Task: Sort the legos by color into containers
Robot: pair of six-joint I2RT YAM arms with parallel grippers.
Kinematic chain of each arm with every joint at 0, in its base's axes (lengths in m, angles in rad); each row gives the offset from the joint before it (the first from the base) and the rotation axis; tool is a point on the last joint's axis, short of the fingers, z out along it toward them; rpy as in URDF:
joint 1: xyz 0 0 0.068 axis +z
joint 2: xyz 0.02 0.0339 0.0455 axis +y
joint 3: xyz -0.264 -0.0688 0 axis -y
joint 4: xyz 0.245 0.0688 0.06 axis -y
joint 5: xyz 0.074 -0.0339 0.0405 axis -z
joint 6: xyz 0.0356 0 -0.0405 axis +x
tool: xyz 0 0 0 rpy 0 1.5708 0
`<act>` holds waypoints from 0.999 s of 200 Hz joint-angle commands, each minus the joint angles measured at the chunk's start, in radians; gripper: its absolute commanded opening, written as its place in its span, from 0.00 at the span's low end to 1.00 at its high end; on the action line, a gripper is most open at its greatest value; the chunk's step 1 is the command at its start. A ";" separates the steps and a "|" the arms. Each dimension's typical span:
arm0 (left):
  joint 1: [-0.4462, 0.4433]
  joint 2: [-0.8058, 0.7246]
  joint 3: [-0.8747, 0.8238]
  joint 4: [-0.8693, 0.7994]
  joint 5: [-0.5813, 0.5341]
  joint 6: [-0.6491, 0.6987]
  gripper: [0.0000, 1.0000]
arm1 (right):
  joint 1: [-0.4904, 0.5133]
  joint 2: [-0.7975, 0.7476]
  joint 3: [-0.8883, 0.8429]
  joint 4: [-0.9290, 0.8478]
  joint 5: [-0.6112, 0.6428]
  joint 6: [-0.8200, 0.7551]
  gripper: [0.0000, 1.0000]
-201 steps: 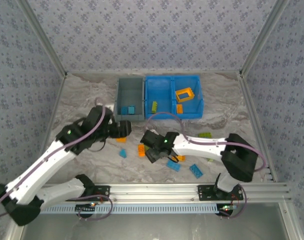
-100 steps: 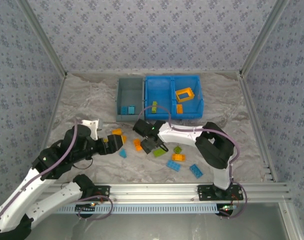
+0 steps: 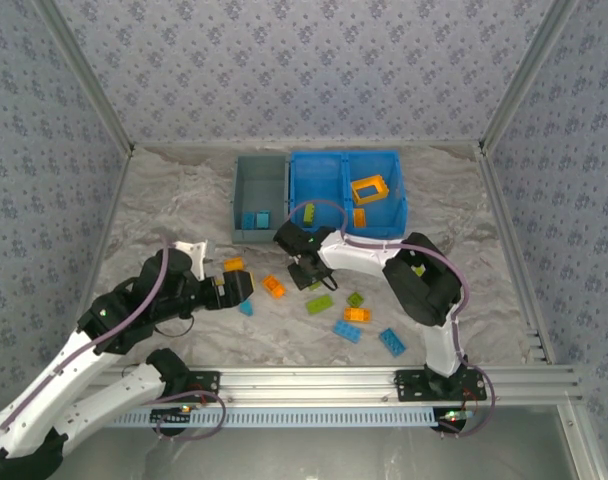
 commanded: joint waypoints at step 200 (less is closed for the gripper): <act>-0.349 0.460 0.281 0.078 -0.500 0.002 0.88 | -0.318 0.134 0.457 -0.071 -0.097 0.209 0.27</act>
